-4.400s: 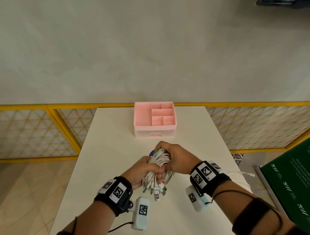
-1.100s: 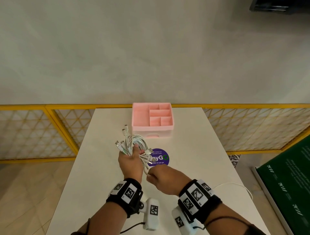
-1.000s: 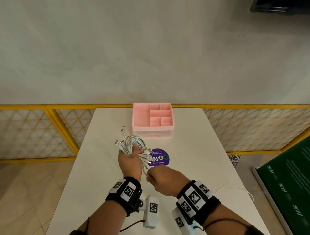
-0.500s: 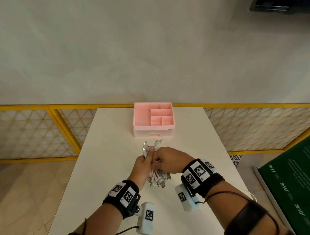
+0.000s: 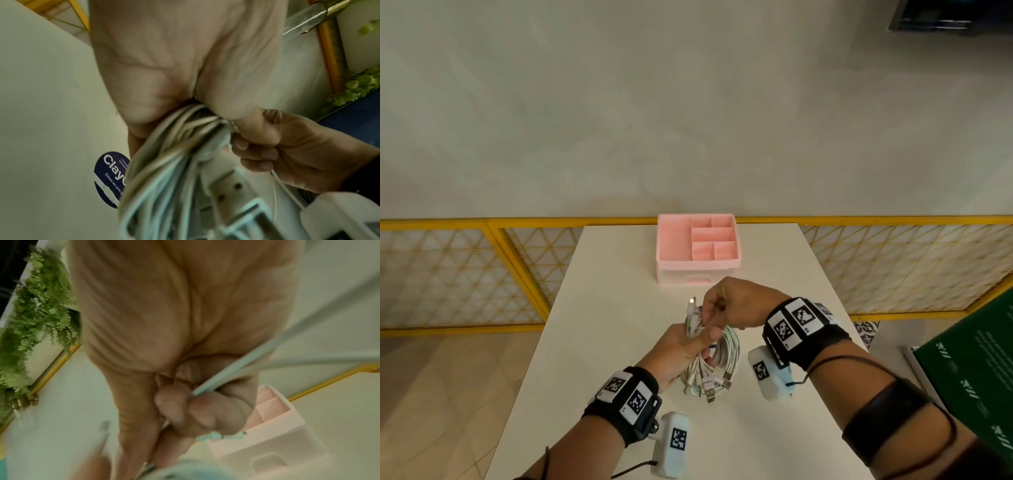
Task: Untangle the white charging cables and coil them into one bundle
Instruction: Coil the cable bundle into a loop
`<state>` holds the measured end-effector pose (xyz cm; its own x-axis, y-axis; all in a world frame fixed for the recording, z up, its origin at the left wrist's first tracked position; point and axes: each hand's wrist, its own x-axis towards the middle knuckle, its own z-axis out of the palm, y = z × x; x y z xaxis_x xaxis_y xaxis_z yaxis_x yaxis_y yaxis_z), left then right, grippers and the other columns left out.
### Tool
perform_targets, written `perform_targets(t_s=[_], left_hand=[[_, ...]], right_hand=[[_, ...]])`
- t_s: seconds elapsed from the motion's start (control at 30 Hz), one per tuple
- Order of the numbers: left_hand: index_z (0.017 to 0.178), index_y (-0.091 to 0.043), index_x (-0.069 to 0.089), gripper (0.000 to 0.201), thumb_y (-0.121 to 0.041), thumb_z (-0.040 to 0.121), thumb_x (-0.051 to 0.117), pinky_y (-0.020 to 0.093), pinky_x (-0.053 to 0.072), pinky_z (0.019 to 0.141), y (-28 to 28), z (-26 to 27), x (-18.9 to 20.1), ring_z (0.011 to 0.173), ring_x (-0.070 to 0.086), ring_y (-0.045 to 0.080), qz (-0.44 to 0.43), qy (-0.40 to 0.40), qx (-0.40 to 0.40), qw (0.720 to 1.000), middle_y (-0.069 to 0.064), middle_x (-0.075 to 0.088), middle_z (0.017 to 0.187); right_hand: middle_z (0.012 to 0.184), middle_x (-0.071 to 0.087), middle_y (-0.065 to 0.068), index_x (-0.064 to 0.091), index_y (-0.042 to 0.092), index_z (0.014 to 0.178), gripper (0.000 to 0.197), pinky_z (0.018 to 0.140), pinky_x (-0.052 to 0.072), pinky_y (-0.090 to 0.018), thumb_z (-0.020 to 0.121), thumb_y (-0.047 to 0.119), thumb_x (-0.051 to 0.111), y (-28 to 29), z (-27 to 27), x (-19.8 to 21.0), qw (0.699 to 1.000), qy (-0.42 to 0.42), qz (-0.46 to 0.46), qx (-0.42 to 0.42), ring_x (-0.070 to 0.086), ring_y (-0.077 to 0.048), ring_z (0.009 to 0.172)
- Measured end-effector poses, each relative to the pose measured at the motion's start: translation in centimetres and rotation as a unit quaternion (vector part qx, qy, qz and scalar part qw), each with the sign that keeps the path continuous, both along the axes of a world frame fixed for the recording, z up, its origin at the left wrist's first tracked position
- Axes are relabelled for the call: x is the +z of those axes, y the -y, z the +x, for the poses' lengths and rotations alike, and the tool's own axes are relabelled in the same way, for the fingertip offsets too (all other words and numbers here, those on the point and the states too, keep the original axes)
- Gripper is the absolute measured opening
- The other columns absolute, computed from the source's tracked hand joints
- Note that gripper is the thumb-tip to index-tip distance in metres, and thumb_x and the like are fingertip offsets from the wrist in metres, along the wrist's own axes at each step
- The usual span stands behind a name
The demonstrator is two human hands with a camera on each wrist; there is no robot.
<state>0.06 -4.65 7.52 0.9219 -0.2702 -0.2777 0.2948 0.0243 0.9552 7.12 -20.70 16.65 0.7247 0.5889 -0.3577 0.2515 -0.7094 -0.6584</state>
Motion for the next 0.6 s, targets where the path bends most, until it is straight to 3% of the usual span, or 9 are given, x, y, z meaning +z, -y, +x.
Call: perform_targets(t_s=[0.1,0.13,0.27,0.4,0.5,0.6], left_hand=[[0.089,-0.011,0.067,0.019,-0.029,0.09,0.074,0.029,0.05,0.062,-0.2,-0.1,0.2,0.064,0.063,0.026,0.065,0.015,-0.001,0.998,0.004,0.053,0.064],[0.088,-0.011,0.067,0.014,-0.023,0.094,0.069,0.029,0.05,0.059,-0.3,-0.1,0.3,0.064,0.063,0.027,0.072,0.014,0.002,0.997,0.004,0.053,0.063],[0.082,-0.012,0.063,0.021,-0.025,0.098,0.062,0.029,0.052,0.059,-0.4,0.1,0.6,0.06,0.065,0.025,0.086,0.017,-0.006,0.996,0.005,0.055,0.061],[0.079,-0.012,0.059,0.031,-0.035,0.1,0.058,0.033,0.054,0.067,-0.8,0.0,1.0,0.062,0.067,0.024,0.1,0.033,-0.033,0.994,0.002,0.056,0.06],[0.081,-0.01,0.06,0.037,-0.041,0.101,0.055,0.035,0.055,0.072,-1.4,0.0,1.3,0.065,0.066,0.025,0.084,0.038,-0.037,0.995,0.004,0.055,0.062],[0.083,-0.007,0.06,0.037,-0.04,0.101,0.054,0.037,0.055,0.073,-1.8,0.2,1.6,0.065,0.063,0.026,0.041,0.036,-0.012,0.998,0.006,0.053,0.063]], right_hand=[[0.059,0.062,0.013,0.074,0.017,0.085,0.019,0.056,0.043,-0.018,0.074,0.028,0.086,0.3,1.1,0.2,0.999,0.035,-0.011,0.003,0.053,0.0,0.053],[0.059,0.062,0.012,0.074,0.018,0.082,0.022,0.059,0.043,-0.021,0.071,0.032,0.087,0.3,1.4,0.1,0.999,0.044,-0.011,0.002,0.053,-0.003,0.055],[0.058,0.062,0.008,0.076,0.017,0.082,0.015,0.057,0.041,-0.02,0.074,0.025,0.086,0.8,2.7,0.0,0.998,0.022,0.052,-0.009,0.052,-0.005,0.053],[0.072,0.072,0.007,0.079,0.015,0.093,0.01,0.061,0.046,-0.019,0.085,0.011,0.076,1.5,3.4,-0.6,0.994,-0.025,0.103,-0.016,0.06,-0.001,0.063],[0.066,0.067,0.012,0.081,0.019,0.094,0.009,0.054,0.037,-0.021,0.088,0.02,0.074,2.2,3.4,-1.8,0.992,-0.019,0.112,-0.058,0.047,-0.002,0.056],[0.054,0.054,0.006,0.079,0.017,0.087,0.009,0.049,0.031,-0.025,0.09,0.017,0.071,2.9,2.8,-3.8,0.973,-0.062,0.174,-0.139,0.04,-0.008,0.051]])
